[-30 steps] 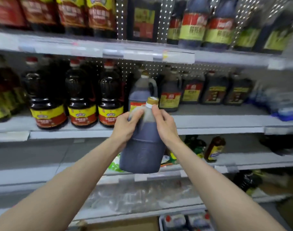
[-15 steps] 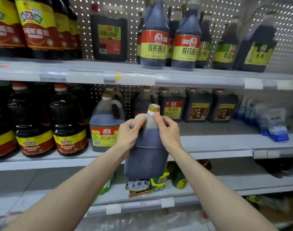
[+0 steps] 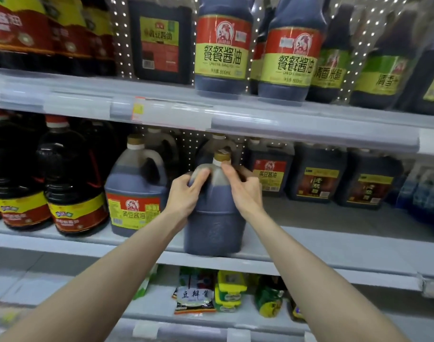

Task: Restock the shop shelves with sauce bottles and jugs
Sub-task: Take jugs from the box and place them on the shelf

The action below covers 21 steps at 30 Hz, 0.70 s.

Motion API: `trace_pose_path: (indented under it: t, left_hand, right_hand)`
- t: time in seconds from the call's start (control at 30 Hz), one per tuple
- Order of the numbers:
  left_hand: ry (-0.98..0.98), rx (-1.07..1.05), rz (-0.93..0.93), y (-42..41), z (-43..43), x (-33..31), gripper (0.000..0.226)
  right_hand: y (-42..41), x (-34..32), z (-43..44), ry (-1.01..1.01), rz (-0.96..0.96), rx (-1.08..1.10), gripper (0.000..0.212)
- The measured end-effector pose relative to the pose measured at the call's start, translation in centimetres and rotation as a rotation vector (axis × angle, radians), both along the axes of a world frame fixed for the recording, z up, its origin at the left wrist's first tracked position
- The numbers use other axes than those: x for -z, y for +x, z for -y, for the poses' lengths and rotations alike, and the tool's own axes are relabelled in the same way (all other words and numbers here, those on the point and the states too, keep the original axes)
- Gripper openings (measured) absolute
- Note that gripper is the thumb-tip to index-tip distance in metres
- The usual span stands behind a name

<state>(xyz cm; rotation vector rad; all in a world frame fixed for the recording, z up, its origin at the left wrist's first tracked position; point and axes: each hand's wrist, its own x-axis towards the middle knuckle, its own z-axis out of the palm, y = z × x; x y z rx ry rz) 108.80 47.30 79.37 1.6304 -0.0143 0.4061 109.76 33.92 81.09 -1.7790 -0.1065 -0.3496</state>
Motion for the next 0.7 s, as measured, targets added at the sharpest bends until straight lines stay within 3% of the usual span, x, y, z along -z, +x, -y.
trace_pose_path:
  t: [0.2,0.33,0.43,0.53,0.7]
  left_hand:
    - [0.046,-0.025,-0.001,1.5,-0.3,0.4,0.026]
    - [0.018,-0.003,-0.034,2.4,-0.8,0.8,0.047]
    - [0.011,0.023,-0.037,2.1,-1.0,1.0,0.041]
    - [-0.026,0.055,-0.025,1.2,-1.2,1.5,0.03]
    - [-0.075,0.147,-0.115,-0.3,-1.6,3.0,0.038]
  right_hand:
    - [1.5,0.9,-0.7,-0.035,-0.021,0.034,0.081]
    - [1.9,1.0,-0.8,-0.054,-0.104,0.044,0.098]
    - [1.5,0.9,-0.7,-0.075,-0.1,0.009,0.088]
    - [-0.1,1.6,-0.6,-0.078,-0.043,-0.015,0.052]
    - [-4.1,4.6,-0.8,-0.158,-0.082,0.024,0.06]
